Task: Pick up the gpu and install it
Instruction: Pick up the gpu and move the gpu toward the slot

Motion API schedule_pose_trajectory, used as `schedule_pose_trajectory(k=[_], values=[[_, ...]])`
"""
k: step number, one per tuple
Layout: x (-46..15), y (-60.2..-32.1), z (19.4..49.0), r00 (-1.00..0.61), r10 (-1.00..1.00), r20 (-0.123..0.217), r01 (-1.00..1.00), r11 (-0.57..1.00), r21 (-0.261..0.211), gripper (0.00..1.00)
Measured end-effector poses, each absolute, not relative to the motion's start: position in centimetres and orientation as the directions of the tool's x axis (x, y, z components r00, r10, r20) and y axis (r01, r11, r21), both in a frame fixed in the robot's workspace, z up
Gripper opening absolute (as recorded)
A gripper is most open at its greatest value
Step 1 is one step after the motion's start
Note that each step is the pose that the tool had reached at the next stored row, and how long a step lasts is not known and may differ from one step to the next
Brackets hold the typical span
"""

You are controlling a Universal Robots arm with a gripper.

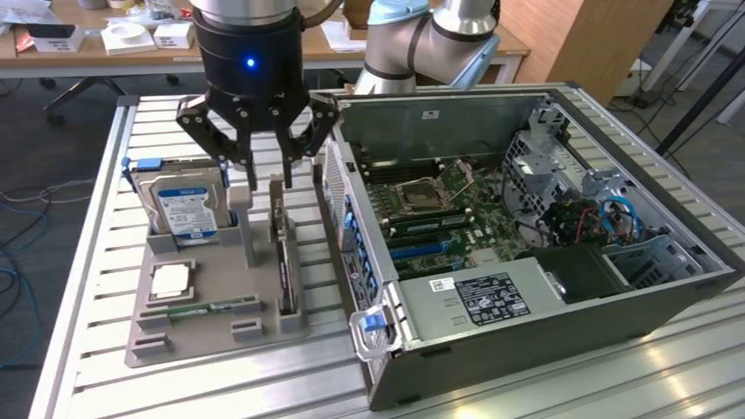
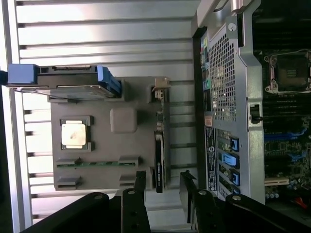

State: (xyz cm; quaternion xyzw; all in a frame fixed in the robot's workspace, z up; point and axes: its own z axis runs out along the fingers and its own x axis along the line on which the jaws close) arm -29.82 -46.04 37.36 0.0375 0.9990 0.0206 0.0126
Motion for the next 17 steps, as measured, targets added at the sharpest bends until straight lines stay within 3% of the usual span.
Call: schedule_pose_trajectory(k=[17], values=[[-29.8,-46.0,34.8,-0.997,0.075,-0.024,0.074,0.996,0.042,0.41]])
